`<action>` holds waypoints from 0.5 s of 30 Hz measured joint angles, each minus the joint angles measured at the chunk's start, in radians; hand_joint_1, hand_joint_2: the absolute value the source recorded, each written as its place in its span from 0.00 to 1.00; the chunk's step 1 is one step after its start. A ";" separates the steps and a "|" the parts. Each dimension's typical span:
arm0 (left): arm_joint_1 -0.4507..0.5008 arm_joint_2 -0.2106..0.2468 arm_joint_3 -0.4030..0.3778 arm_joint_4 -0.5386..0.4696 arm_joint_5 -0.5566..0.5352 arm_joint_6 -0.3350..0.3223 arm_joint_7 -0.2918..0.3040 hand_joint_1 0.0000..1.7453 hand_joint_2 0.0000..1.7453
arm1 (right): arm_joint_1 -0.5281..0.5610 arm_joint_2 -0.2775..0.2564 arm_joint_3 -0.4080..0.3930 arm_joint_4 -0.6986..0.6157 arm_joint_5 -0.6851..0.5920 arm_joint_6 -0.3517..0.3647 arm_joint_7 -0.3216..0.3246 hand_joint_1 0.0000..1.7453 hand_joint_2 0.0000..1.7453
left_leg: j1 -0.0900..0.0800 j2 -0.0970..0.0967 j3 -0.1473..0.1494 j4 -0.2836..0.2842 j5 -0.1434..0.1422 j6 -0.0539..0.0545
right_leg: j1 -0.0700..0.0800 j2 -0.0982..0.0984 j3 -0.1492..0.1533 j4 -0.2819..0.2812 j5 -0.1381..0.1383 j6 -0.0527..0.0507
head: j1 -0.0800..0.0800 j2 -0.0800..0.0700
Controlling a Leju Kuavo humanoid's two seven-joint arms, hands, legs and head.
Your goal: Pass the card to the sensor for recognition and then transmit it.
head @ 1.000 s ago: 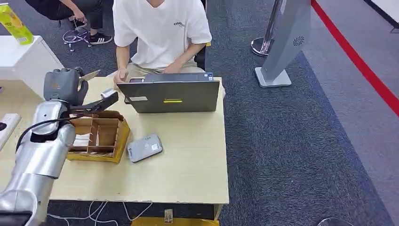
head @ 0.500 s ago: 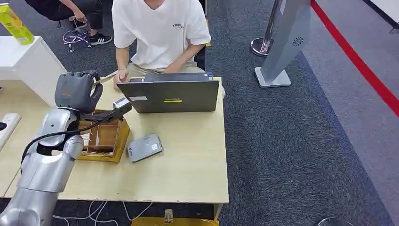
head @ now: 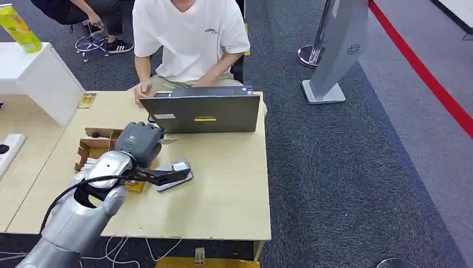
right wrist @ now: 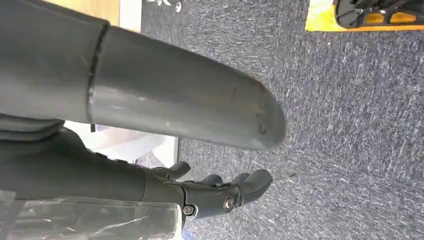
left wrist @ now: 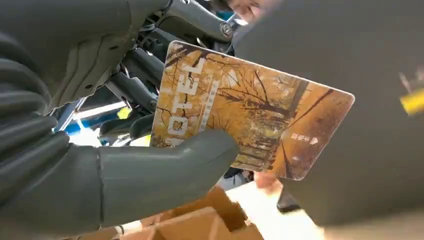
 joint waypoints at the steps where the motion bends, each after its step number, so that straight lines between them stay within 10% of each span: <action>1: -0.011 0.000 -0.014 0.031 0.003 0.012 0.000 1.00 1.00 | 0.001 0.000 -0.002 0.000 0.000 0.000 0.000 0.00 0.00 | 0.000 0.000 0.000 0.000 0.000 -0.001 | 0.000 0.000 0.000 0.000 0.000 0.000 | 0.000 0.000; 15: -0.061 -0.006 -0.101 0.173 -0.013 0.031 0.031 1.00 1.00 | 0.000 0.000 -0.016 0.001 0.000 0.001 0.007 0.00 0.00 | 0.000 0.000 -0.002 0.000 0.001 0.000 | 0.000 0.000 -0.002 0.000 0.001 0.000 | 0.001 0.000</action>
